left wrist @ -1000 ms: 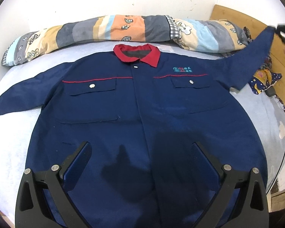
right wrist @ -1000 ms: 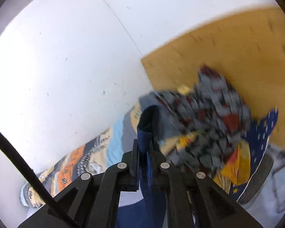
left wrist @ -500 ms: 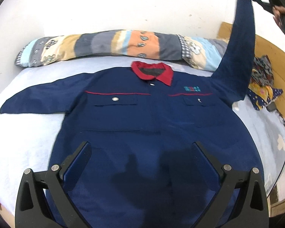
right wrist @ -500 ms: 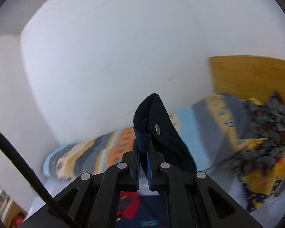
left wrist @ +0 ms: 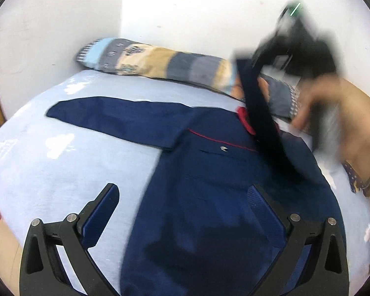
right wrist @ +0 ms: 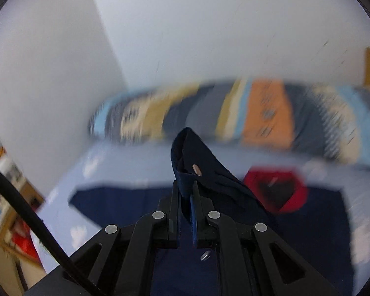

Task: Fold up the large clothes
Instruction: 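Fold the held sleeve across the jacket chest with the right tool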

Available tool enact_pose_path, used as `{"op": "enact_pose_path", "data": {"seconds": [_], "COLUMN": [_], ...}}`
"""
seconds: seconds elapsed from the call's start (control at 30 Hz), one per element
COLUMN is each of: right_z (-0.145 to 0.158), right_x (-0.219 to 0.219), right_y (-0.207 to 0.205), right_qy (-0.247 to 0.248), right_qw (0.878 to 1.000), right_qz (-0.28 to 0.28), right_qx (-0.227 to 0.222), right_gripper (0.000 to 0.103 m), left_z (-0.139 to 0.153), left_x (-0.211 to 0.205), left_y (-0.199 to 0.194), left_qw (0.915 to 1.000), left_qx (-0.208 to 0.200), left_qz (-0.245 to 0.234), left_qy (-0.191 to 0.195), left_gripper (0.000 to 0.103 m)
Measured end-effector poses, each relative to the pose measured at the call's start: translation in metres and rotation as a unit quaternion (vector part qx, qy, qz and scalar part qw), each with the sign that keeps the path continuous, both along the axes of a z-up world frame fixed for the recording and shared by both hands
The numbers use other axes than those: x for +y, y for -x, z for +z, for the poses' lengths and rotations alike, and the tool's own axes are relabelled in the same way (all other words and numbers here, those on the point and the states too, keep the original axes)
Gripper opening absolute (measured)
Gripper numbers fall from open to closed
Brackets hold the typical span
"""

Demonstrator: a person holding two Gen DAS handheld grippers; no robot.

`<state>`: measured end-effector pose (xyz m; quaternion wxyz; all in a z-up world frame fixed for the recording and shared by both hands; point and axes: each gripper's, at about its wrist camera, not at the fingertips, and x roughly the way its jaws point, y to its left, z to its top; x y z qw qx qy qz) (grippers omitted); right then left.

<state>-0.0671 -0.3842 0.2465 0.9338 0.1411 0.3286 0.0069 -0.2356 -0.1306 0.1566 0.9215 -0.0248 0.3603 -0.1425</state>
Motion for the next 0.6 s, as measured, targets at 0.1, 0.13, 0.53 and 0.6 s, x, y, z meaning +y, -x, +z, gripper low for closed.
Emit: {"op": "enact_pose_path", "data": {"seconds": [0.1, 0.13, 0.53, 0.6], "right_z": [-0.089, -0.115, -0.152, -0.168], "right_x": [0.052, 0.063, -0.008, -0.035], "right_y": [-0.021, -0.023, 0.047, 0.054], "right_qy": [0.018, 0.028, -0.069, -0.063], "right_qw": [0.997, 0.995, 0.994, 0.99], "right_qz": [0.018, 0.022, 0.0, -0.024], "right_qx": [0.075, 0.096, 0.09, 0.126], "right_gripper": [0.007, 0.007, 0.08, 0.08], "left_z": [0.0, -0.001, -0.004, -0.009], "left_x": [0.008, 0.008, 0.002, -0.003], "left_y": [-0.003, -0.004, -0.017, -0.021], "left_qw": [0.9999, 0.9999, 0.9997, 0.9995], "left_qx": [-0.001, 0.002, 0.015, 0.024], "left_qz": [0.01, 0.008, 0.019, 0.02], "left_qy": [-0.007, -0.007, 0.002, -0.002], "left_gripper": [0.103, 0.103, 0.103, 0.103]}}
